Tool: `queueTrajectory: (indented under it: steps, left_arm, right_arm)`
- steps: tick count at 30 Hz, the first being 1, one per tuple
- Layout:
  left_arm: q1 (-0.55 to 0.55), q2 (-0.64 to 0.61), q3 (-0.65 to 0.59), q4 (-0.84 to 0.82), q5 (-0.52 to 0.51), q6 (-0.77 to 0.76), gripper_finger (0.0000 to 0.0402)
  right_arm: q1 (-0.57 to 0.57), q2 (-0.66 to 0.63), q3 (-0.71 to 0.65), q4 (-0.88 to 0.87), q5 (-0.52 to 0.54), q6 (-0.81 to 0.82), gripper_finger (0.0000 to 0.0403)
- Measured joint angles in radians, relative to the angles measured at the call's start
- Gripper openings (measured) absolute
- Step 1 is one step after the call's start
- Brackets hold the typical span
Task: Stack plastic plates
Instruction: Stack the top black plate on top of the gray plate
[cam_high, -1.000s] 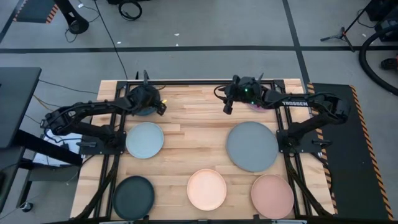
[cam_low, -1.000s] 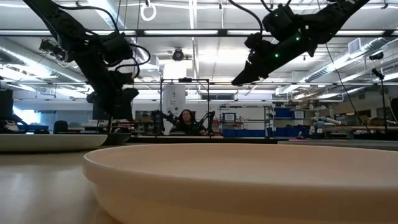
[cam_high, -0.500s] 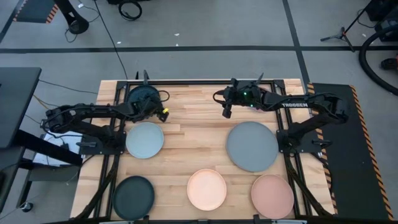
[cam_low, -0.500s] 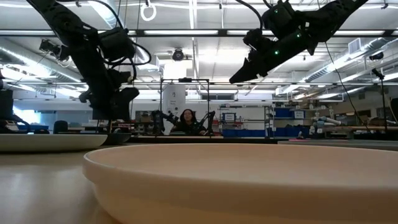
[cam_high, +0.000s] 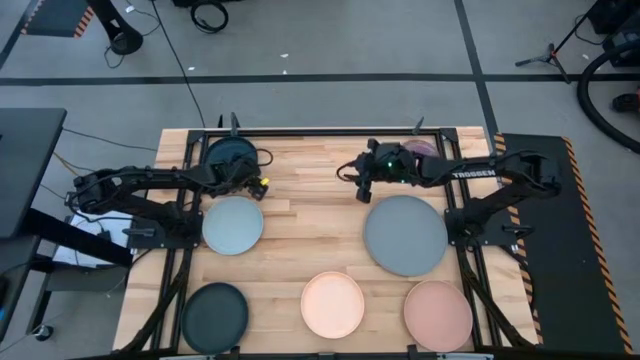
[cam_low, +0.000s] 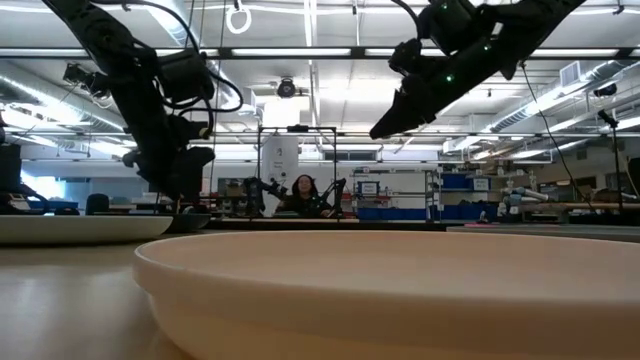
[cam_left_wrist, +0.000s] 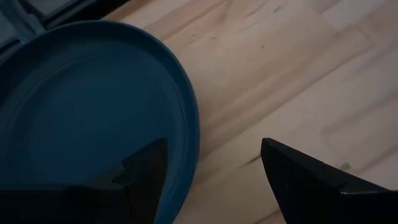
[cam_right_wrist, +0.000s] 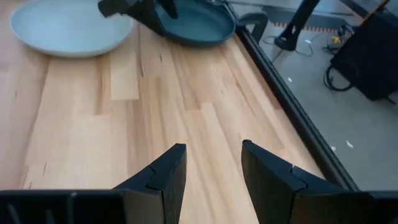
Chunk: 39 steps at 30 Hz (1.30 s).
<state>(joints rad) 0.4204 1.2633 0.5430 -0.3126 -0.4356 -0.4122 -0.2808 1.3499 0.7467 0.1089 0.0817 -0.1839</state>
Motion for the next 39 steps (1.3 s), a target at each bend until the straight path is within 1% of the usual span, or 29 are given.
queueTrajectory:
  steps: [5, 8, 11, 13, 15, 20, 23, 27, 30, 32, 34, 37, 39]
  left_arm:
    - [0.043, 0.0, 0.0, 0.0, 0.043, 0.094, 0.0266]
    - [0.113, 0.0, 0.0, 0.001, 0.111, 0.178, 0.0266]
    - [0.203, 0.0, 0.0, -0.004, 0.187, 0.221, 0.0266]
    - [0.245, 0.012, 0.0, -0.008, 0.201, 0.24, 0.0266]
    - [0.26, 0.03, 0.0, -0.025, 0.203, 0.266, 0.0266]
    - [0.224, 0.129, 0.0, -0.011, 0.22, 0.304, 0.0266]
    - [0.182, 0.18, 0.003, 0.025, 0.203, 0.322, 0.0265]
    - [0.147, 0.205, 0.003, 0.088, 0.161, 0.314, 0.0265]
    - [0.139, 0.199, 0.002, 0.094, 0.138, 0.301, 0.0261]
    - [0.139, 0.198, 0.002, 0.092, 0.14, 0.291, 0.0249]
    - [0.142, 0.198, 0.002, 0.086, 0.141, 0.274, 0.0228]
    - [0.159, 0.198, 0.002, 0.077, 0.158, 0.239, 0.0181]
    - [0.172, 0.199, 0.002, 0.077, 0.161, 0.234, 0.0143]
  right_arm:
    - [0.098, 0.0, 0.0, -0.023, 0.09, 0.039, 0.0161]
    - [0.141, 0.0, 0.0, -0.006, 0.134, 0.049, 0.0161]
    - [0.155, 0.0, 0.0, 0.048, 0.158, 0.052, 0.0161]
    - [0.156, 0.0, 0.0, 0.072, 0.158, 0.08, 0.0161]
    - [0.155, 0.0, 0.0, 0.085, 0.157, 0.106, 0.0161]
    - [0.18, 0.0, 0.0, 0.098, 0.156, 0.139, 0.0161]
    - [0.195, 0.0, 0.0, 0.12, 0.157, 0.133, 0.0161]
    - [0.196, 0.0, 0.0, 0.16, 0.161, 0.109, 0.0161]
    - [0.186, 0.0, 0.0, 0.16, 0.161, 0.105, 0.0161]
    - [0.181, 0.0, 0.0, 0.16, 0.161, 0.105, 0.0161]
    - [0.179, 0.0, 0.0, 0.16, 0.161, 0.104, 0.0161]
    - [0.179, 0.0, 0.0, 0.157, 0.16, 0.103, 0.0161]
    - [0.179, 0.0, 0.0, 0.154, 0.16, 0.103, 0.0161]
